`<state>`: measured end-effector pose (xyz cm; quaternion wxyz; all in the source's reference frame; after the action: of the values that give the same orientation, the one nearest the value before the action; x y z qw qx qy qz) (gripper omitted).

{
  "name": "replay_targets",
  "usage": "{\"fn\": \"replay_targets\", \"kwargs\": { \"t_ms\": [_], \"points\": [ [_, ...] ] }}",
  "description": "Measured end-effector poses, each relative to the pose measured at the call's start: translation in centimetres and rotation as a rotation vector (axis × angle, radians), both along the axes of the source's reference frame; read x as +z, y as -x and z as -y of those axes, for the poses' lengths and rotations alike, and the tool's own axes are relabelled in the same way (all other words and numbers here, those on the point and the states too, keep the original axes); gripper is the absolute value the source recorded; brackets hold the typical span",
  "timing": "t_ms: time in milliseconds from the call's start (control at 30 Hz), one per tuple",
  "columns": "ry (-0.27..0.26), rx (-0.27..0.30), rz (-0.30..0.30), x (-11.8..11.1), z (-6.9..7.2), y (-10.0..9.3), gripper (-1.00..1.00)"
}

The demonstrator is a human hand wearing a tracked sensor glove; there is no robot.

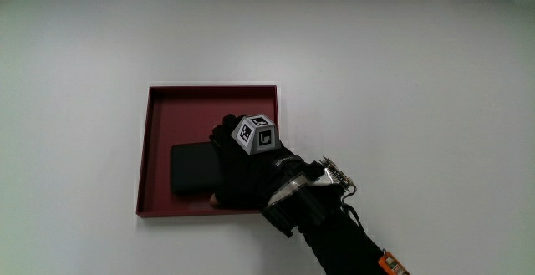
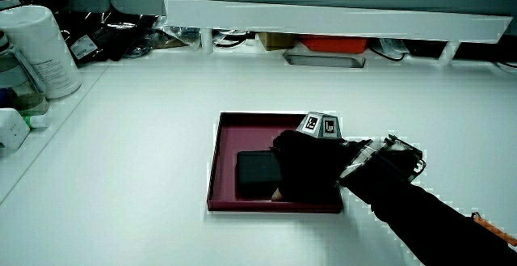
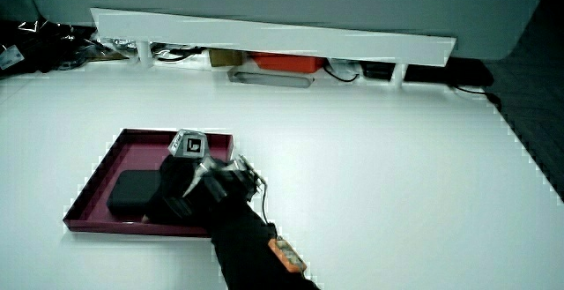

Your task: Pick battery from plate

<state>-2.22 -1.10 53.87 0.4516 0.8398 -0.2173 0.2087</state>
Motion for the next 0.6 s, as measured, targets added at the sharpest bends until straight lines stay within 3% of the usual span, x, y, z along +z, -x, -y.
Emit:
{"fn": "replay_targets", "kwargs": {
  "t_ms": [233,333,400,433,600],
  "points": [
    [-0.103,-0.004,0.042,-1.8,0.0,0.3,0.72],
    [-0.127,-0.004,0.062,-1.8,-0.1,0.2,0.89],
    [-0.114,-0.008,0.074,-1.7,-0.2,0.1,1.00],
    [-0.142,-0.006,0.063,-1.8,-0.3,0.0,1.00],
    [-0.160,-0.022,0.079,-2.6,-0.2,-0.3,1.00]
  ]
}}
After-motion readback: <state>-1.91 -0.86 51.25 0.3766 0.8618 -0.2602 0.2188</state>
